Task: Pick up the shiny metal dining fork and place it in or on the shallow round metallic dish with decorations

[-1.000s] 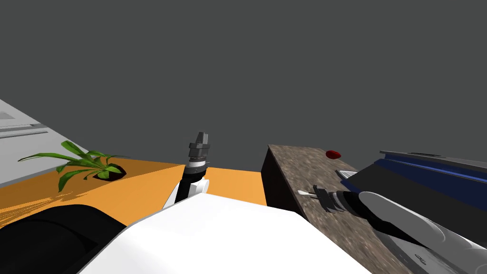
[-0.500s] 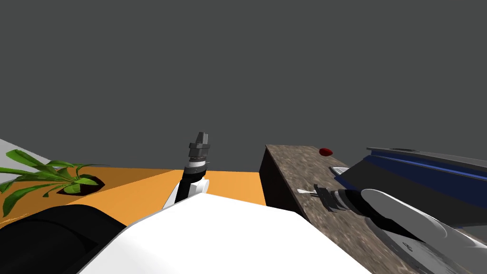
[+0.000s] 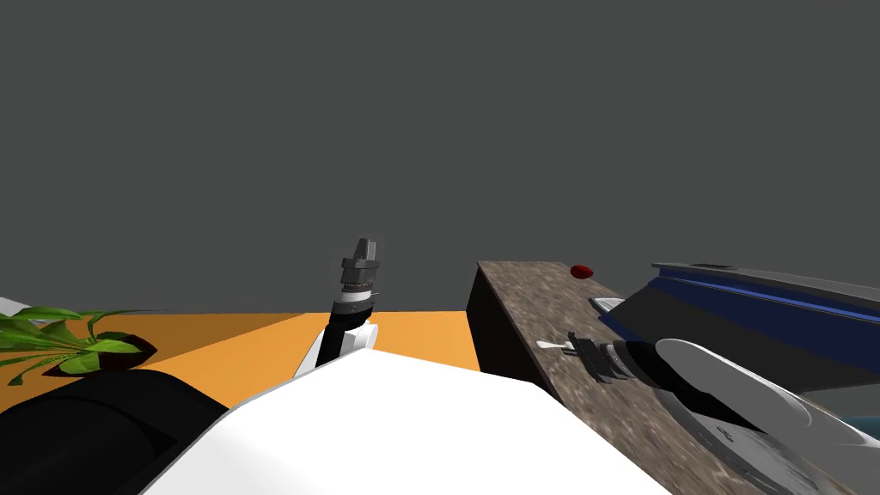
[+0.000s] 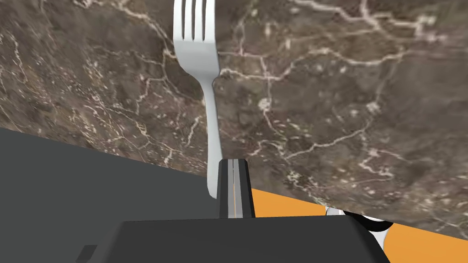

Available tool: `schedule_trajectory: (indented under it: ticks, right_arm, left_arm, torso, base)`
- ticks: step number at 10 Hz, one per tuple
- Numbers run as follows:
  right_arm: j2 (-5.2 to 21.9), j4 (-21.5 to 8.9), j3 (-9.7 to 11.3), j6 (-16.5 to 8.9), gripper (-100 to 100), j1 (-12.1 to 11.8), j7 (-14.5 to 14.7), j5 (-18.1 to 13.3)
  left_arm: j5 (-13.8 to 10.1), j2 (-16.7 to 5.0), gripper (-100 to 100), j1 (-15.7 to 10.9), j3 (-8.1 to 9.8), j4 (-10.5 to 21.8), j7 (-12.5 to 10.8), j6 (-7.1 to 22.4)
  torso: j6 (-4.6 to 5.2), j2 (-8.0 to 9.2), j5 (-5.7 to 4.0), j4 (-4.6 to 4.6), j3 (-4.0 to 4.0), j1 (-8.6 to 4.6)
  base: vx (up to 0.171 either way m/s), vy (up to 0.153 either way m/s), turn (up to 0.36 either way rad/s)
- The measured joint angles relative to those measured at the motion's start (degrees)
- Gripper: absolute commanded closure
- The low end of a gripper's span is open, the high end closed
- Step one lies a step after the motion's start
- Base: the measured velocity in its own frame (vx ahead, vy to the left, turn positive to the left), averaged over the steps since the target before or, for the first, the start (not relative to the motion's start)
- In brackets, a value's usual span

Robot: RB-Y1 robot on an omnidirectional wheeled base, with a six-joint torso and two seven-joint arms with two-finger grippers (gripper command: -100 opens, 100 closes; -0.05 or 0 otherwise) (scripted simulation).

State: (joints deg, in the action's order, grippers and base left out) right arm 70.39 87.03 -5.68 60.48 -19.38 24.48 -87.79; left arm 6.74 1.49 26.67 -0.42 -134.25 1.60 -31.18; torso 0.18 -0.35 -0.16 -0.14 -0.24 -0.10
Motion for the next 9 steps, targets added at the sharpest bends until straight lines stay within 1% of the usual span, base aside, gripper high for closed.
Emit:
schedule_trajectory:
  ticks: [3, 5, 6, 7, 8, 9]
  right_arm:
    - [2.66, 1.27, 0.40, 2.51, -100, -2.15, -0.66, -2.76]
    - [4.23, 1.54, 1.16, 4.23, -100, -2.82, -1.05, -4.69]
    - [5.36, 1.68, 1.29, 5.39, -100, -3.29, -1.18, -5.47]
    - [5.49, 1.71, 1.29, 5.67, 0, -3.34, -1.23, -5.57]
    - [5.48, 1.71, 1.29, 5.64, -100, -3.33, -1.23, -5.55]
    - [4.75, 1.09, 1.72, 4.90, -100, -3.42, -0.72, -5.97]
  left_arm:
    - [0.00, 0.00, 0, 0.01, 0.00, 0.00, 0.00, 0.00]
    - [0.00, 0.00, 0, 0.01, 0.00, -0.01, 0.00, 0.00]
    - [0.00, 0.00, 0, 0.01, 0.00, 0.00, 0.00, 0.00]
    - [0.00, 0.00, 0, 0.01, 0.00, 0.00, 0.00, 0.00]
    - [0.00, 0.00, 0, 0.00, 0.00, 0.00, 0.00, 0.00]
    - [0.00, 0.00, 0, 0.00, 0.00, 0.00, 0.00, 0.00]
  torso:
    - [-0.02, -0.49, 0.03, -0.11, -0.28, 0.10]
    - [-0.03, -0.54, 0.01, -0.13, -0.31, 0.05]
    - [-0.02, -0.49, 0.02, -0.12, -0.29, 0.09]
    - [-0.02, -0.26, 0.01, -0.07, -0.16, 0.04]
    - [-0.01, -0.08, 0.00, -0.03, -0.06, -0.01]
    - [-0.01, 0.00, -0.02, -0.01, 0.00, -0.01]
  base:
    - [0.147, 0.033, -0.005]
    - [0.139, 0.026, -0.003]
    - [0.053, 0.017, -0.002]
    - [0.011, 0.003, 0.002]
    - [0.003, 0.009, 0.053]
    - [-0.008, 0.017, 0.059]
